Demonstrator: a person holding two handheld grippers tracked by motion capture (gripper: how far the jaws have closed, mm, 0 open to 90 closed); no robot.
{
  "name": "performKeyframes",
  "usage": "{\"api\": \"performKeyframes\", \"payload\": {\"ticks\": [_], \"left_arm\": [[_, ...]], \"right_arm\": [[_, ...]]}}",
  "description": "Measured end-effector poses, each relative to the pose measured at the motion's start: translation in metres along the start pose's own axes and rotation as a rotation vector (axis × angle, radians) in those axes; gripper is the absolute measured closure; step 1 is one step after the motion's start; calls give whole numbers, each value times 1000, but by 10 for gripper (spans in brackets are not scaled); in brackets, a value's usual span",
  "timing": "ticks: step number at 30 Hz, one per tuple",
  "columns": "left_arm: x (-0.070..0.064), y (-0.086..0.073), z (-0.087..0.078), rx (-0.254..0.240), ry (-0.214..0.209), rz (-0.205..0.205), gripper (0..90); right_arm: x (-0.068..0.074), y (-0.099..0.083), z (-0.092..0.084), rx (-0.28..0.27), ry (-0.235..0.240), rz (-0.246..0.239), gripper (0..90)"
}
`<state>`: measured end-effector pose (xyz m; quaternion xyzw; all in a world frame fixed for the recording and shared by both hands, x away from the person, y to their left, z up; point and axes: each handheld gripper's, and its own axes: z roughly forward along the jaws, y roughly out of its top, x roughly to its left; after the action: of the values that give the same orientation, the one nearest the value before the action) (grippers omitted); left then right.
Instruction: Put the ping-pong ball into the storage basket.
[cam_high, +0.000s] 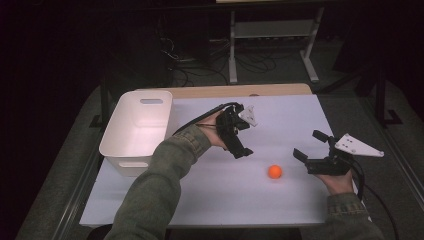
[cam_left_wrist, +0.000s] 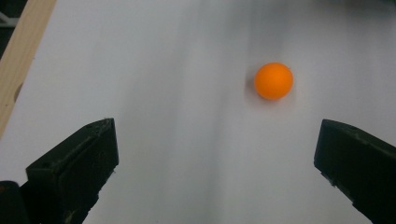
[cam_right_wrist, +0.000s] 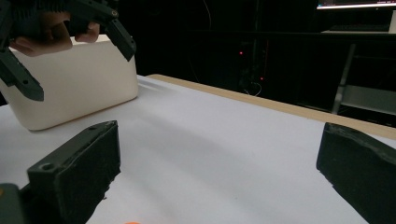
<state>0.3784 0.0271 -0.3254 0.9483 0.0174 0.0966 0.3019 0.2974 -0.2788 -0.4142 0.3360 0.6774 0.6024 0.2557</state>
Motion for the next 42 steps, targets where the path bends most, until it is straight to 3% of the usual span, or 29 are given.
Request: {"api": "performKeyframes", "payload": {"ticks": [6,18,25,42], "left_arm": [[-7,1,14,-7,-27,8,0],[-8,4,29,-35,-49,-7,0],[-9,4,36,-20,-50,-1,0],[-13,4,53,-35,-83,-8,0]], "right_arm": [[0,0,-1,-1,0,1,0],[0,0,-1,1,1,2,0],[0,-1,0,6,2,0,0],[0,-1,0,7,3,-1,0]]}}
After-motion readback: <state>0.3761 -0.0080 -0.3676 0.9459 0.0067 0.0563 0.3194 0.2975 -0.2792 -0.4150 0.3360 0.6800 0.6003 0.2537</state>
